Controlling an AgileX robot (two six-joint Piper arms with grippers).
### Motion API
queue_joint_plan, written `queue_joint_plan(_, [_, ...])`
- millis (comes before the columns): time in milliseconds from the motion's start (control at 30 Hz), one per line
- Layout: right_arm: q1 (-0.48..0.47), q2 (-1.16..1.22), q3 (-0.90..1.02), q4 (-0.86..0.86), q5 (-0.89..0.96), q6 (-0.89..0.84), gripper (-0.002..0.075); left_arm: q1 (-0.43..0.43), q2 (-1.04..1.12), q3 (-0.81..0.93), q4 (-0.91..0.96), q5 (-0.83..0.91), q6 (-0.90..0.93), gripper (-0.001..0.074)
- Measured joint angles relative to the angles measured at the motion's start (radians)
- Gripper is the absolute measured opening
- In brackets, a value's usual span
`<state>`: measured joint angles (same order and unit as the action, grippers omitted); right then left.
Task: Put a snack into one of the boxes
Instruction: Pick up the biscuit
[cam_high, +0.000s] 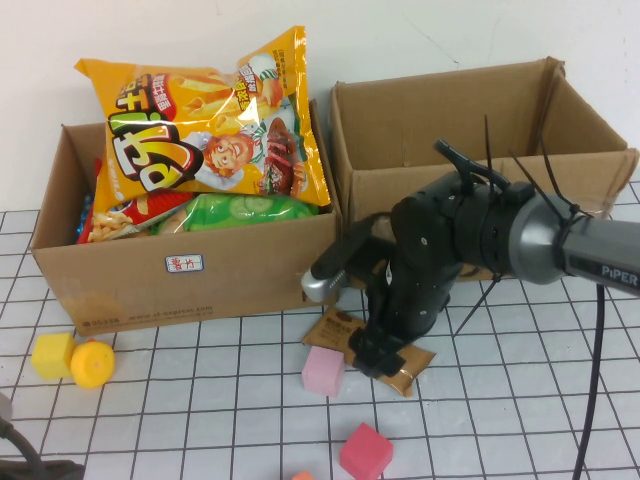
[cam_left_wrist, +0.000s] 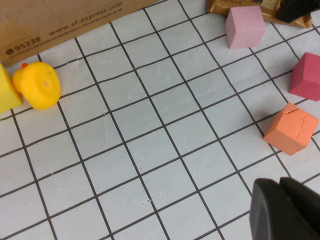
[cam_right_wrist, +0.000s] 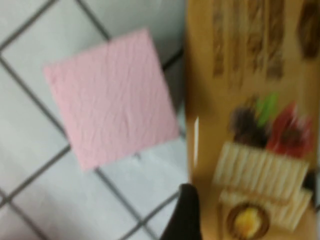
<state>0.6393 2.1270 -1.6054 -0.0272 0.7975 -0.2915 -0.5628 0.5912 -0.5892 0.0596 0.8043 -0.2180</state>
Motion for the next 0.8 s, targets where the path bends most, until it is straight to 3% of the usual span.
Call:
queue_joint_plan(600, [0.000,0.042,0.000,0.001,-0.031,-0.023,0.0597,0.000,0.000,0.000,-0.008,0.000,0.002,-0.0001])
queue_joint_plan(800, [0.000,0.042,-0.001,0.001,-0.006,-0.023,0.0514,0.000,0.000,0.000,-0.008,0.001,0.002,-0.0001])
